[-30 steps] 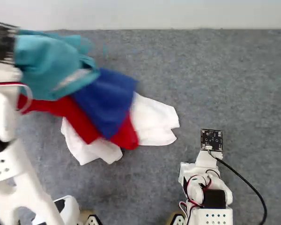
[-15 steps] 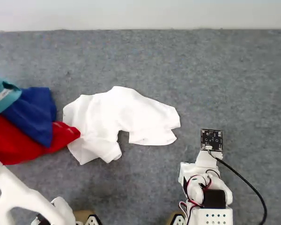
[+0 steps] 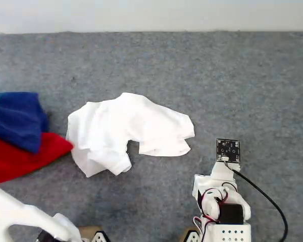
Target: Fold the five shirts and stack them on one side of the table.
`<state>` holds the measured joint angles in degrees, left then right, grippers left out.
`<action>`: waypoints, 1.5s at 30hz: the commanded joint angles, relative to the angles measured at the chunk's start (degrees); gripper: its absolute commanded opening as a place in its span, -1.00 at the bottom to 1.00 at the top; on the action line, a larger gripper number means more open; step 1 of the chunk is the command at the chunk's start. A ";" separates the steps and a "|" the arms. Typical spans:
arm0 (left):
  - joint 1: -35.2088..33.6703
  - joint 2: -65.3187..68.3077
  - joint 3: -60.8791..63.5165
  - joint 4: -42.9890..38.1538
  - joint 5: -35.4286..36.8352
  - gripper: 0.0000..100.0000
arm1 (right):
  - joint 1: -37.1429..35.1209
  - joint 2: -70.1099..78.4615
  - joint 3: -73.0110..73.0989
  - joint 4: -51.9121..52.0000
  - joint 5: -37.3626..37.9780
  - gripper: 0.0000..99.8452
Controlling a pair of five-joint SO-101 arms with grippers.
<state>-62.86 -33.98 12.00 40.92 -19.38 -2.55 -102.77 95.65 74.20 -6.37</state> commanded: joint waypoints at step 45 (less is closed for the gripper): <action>50.20 -11.34 20.00 46.51 -20.13 -0.44 | -0.04 -0.22 0.79 0.13 -0.35 -0.97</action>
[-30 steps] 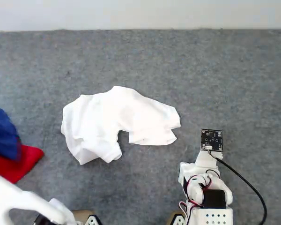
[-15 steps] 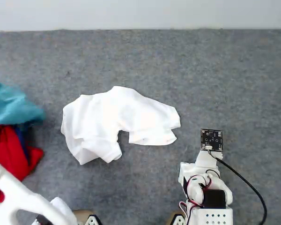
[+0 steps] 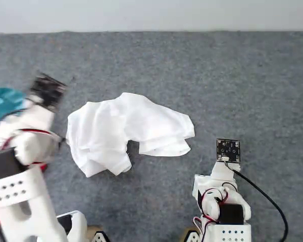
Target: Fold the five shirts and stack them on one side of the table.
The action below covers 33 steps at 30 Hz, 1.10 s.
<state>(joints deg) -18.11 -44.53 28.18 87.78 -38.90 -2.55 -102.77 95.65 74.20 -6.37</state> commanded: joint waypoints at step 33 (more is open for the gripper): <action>24.18 62.33 -25.19 -31.21 14.15 -0.65 | -0.04 -0.22 0.79 0.13 -0.35 -0.97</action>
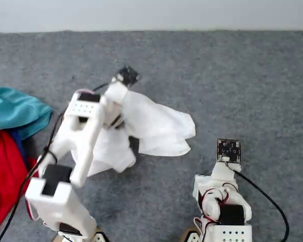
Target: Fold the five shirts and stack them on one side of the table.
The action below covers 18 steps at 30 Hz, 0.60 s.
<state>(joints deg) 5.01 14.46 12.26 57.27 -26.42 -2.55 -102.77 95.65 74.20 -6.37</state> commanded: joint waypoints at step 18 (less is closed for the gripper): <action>1.23 16.79 -43.30 17.14 8.18 -0.64 | -0.04 -0.22 0.79 0.13 -0.35 -0.97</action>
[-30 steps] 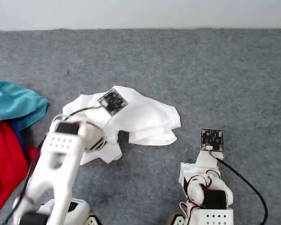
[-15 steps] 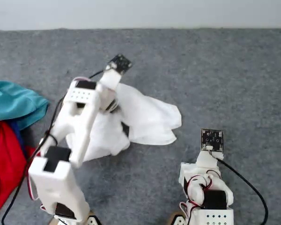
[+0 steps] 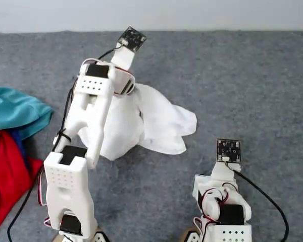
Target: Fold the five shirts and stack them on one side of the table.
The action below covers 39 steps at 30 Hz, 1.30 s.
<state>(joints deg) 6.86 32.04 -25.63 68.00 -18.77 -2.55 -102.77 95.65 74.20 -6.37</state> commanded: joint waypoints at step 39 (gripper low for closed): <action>-5.98 -33.93 53.58 -2.90 -8.18 -0.64 | -0.04 -0.22 0.79 0.13 -0.35 -0.97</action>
<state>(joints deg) 3.52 0.66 27.47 70.73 -24.75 -2.55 -102.77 95.65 74.20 -6.37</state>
